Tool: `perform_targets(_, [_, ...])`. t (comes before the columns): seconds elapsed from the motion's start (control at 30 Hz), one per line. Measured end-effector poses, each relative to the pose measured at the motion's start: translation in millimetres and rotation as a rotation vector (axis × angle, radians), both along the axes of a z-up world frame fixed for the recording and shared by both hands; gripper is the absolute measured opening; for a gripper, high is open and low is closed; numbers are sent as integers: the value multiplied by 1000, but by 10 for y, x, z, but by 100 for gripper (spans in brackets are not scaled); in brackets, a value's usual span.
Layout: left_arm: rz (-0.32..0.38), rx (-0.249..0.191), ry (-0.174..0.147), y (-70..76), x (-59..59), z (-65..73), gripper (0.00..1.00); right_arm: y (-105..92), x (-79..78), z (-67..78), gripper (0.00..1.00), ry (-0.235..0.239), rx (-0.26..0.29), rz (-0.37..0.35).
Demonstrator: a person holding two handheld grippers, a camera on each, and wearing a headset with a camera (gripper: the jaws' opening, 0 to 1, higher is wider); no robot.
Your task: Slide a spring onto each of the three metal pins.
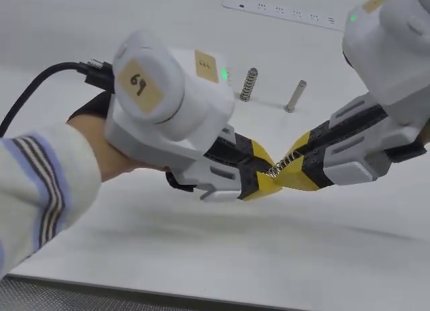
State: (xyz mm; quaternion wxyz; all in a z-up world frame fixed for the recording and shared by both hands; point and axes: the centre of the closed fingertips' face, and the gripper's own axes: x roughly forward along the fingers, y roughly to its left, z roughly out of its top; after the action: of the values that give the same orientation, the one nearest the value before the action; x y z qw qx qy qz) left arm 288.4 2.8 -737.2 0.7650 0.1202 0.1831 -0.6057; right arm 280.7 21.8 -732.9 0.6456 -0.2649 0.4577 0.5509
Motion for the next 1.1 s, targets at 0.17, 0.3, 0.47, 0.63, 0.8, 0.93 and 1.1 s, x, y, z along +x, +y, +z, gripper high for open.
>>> perform_targets(0.17, [0,0,15,1,-2,-16,2,-2,29,-18,7,45,-7,-65])
perform_targets(0.3, [30,-6,29,21,44,-8,2,9,69,-1,7,49,0,-84])
perform_targets(0.47, [45,-15,40,40,79,-9,3,24,85,2,7,40,3,-74])
perform_targets(0.63, [46,-18,50,53,83,-32,5,20,97,-12,7,47,2,-90])
perform_targets(0.8, [87,-50,100,115,127,-25,17,-3,116,-10,7,51,7,-109])
perform_targets(0.93, [134,-91,129,179,211,13,24,-28,137,-3,8,46,3,-109])
perform_targets(1.1, [142,-84,143,265,235,-20,42,-68,137,-5,8,77,3,-132])
